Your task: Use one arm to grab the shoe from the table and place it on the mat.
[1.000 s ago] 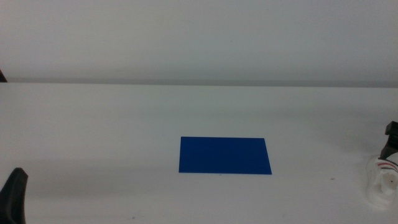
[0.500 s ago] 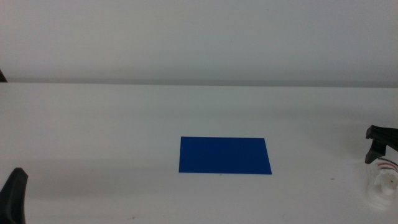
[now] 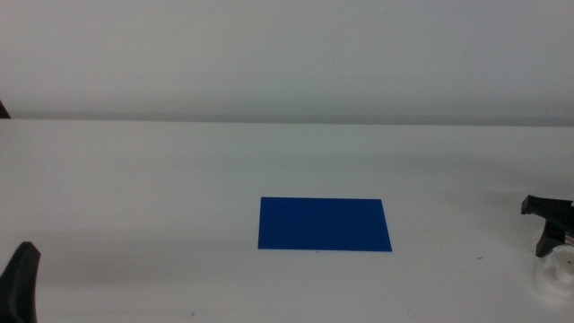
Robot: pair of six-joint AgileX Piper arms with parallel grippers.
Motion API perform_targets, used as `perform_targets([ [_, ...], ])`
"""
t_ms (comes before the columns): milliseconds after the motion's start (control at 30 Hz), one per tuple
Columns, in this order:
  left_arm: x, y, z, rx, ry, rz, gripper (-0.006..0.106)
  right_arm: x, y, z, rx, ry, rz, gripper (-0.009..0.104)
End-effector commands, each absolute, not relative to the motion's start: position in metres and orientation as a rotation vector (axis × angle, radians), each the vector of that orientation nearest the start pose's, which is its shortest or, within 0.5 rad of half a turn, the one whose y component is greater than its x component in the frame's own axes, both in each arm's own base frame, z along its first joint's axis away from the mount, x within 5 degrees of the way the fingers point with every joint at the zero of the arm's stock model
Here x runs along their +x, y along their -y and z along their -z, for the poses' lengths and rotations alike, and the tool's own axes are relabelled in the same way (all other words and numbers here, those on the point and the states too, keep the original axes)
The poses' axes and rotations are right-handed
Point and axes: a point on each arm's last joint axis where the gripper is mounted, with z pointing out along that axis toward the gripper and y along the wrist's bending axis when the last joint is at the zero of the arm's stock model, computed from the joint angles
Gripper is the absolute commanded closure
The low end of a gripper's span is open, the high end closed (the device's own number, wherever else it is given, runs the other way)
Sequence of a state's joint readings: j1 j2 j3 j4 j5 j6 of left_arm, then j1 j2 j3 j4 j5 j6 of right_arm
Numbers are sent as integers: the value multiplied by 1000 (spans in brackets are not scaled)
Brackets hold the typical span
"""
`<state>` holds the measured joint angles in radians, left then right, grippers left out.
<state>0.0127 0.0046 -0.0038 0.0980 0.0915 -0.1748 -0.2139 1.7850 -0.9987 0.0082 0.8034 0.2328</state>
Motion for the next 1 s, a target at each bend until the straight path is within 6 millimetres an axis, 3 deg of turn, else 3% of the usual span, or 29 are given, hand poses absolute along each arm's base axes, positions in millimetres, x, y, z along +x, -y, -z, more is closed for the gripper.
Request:
perform_targets([
  [0,55,-1,-195,-78,-1563,53,7,304,59,-162,609,-3024,39,97],
  [133,55,-1,-195,-78,-1563,53,7,323,23,-196,448,-3000,134,93],
  [233,55,-1,-195,-78,-1563,53,7,348,-28,-229,307,-2957,124,93],
  [300,55,-1,-195,-78,-1563,53,7,363,-62,-238,251,-2961,95,93],
  [433,55,-1,-195,-78,-1563,53,7,384,-147,-226,123,-3001,-15,93],
  [567,55,-1,-195,-78,-1563,53,7,388,-208,-212,35,-3058,-33,93],
  [633,55,-1,-195,-78,-1563,53,7,389,-227,-208,-2,-3072,-36,93],
  [767,55,-1,-195,-78,-1563,53,7,386,-241,-205,-119,-3074,-45,93],
  [967,55,-1,-195,-78,-1563,53,7,380,-246,-204,-962,-2964,-110,93],
])
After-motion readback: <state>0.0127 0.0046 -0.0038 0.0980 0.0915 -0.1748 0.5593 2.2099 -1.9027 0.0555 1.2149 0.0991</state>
